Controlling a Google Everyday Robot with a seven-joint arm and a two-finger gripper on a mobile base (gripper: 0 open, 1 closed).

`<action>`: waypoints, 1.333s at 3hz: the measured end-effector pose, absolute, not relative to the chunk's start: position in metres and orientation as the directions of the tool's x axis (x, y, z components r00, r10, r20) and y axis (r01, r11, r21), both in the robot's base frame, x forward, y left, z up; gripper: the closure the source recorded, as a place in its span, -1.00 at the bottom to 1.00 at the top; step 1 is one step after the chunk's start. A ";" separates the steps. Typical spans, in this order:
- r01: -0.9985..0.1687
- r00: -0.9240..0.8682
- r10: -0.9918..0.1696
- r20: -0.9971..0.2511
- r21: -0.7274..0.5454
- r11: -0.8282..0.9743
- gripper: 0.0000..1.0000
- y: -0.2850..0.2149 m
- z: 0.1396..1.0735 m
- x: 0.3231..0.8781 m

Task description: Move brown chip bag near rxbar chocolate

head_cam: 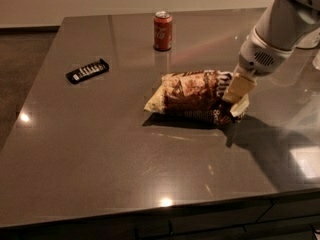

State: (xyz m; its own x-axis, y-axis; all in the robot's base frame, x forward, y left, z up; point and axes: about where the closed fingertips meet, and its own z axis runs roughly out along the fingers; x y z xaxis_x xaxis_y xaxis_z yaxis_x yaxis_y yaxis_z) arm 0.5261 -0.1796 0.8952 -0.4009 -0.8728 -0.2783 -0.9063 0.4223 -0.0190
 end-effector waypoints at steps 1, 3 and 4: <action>-0.898 -0.411 -0.844 -0.345 -0.002 0.439 1.00 -0.154 0.903 0.543; -0.880 -0.439 -0.787 -0.433 0.029 0.474 1.00 -0.098 0.911 0.579; -0.876 -0.439 -0.767 -0.468 0.032 0.481 1.00 -0.066 0.914 0.595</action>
Offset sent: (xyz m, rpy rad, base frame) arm 0.0585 0.0830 0.0182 0.1927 -0.0312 -0.0701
